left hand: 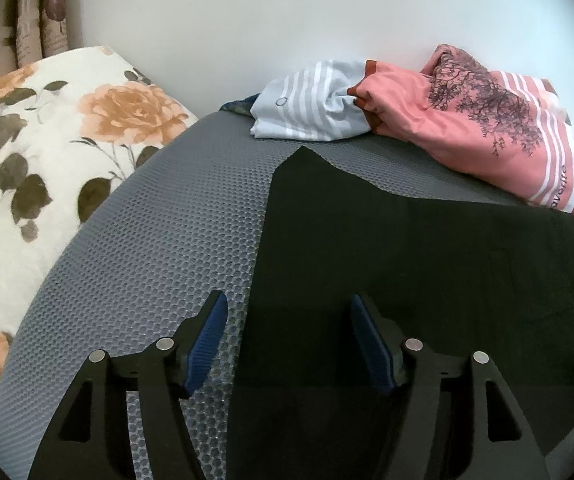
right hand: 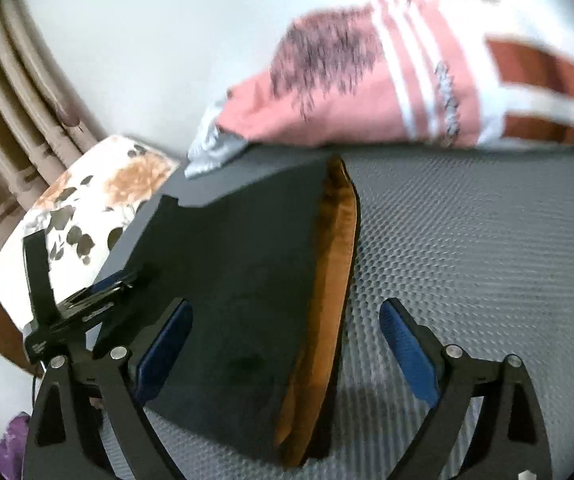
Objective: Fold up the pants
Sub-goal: 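Open the right gripper while the left gripper opens, releasing the trousers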
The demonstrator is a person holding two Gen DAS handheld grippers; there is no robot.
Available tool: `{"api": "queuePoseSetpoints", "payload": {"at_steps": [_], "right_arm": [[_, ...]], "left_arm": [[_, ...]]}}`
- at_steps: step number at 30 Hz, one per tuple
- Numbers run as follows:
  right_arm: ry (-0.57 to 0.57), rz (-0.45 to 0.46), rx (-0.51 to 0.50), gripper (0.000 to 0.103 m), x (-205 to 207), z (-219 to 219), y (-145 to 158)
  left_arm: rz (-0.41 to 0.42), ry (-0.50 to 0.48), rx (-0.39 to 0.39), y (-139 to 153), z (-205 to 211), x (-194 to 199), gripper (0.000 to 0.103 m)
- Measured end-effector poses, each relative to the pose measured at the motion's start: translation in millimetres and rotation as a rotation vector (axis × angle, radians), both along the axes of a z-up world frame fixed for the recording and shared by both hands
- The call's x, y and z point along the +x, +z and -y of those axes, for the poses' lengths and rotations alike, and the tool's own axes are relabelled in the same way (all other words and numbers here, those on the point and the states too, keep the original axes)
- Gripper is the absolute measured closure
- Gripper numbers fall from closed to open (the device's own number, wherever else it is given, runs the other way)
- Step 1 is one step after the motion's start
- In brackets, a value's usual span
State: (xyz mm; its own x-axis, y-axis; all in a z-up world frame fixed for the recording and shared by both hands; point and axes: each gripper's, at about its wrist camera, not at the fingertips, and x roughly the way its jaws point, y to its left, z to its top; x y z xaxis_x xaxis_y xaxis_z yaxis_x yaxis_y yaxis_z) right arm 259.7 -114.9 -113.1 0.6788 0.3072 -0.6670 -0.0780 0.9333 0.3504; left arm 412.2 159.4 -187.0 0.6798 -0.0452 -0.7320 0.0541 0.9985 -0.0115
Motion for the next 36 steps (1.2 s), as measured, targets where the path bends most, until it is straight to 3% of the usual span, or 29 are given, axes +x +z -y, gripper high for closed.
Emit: {"api": "queuePoseSetpoints", "payload": {"at_steps": [4, 6, 8, 16, 25, 29, 36], "right_arm": [[0.010, 0.087, -0.048, 0.009, -31.1, -27.7, 12.5], [0.009, 0.101, -0.044, 0.000, -37.5, -39.1, 11.6], [0.005, 0.116, -0.066, 0.000, -40.9, -48.8, 8.0], [-0.032, 0.033, -0.005, 0.000, -26.1, -37.1, -6.6], [-0.001, 0.090, -0.073, 0.000, -45.5, -47.8, 17.0], [-0.012, 0.089, -0.049, 0.000, -56.0, -44.7, 22.6], [0.008, 0.107, -0.065, 0.000, -74.2, -48.4, 35.0]], "left_arm": [[0.019, 0.025, 0.045, 1.9, 3.4, -2.7, 0.034], [0.023, 0.028, 0.058, 2.2, 4.4, -3.2, 0.033], [0.023, 0.029, 0.059, 2.1, 4.0, -3.2, 0.033], [0.035, 0.034, 0.063, 3.9, 3.9, -5.2, 0.029], [0.125, 0.036, 0.074, 13.5, 2.0, -21.0, 0.015], [0.148, 0.056, 0.139, 17.4, 7.1, -34.1, 0.015], [0.190, 0.046, 0.074, 43.1, 14.3, -81.4, 0.009]]}}
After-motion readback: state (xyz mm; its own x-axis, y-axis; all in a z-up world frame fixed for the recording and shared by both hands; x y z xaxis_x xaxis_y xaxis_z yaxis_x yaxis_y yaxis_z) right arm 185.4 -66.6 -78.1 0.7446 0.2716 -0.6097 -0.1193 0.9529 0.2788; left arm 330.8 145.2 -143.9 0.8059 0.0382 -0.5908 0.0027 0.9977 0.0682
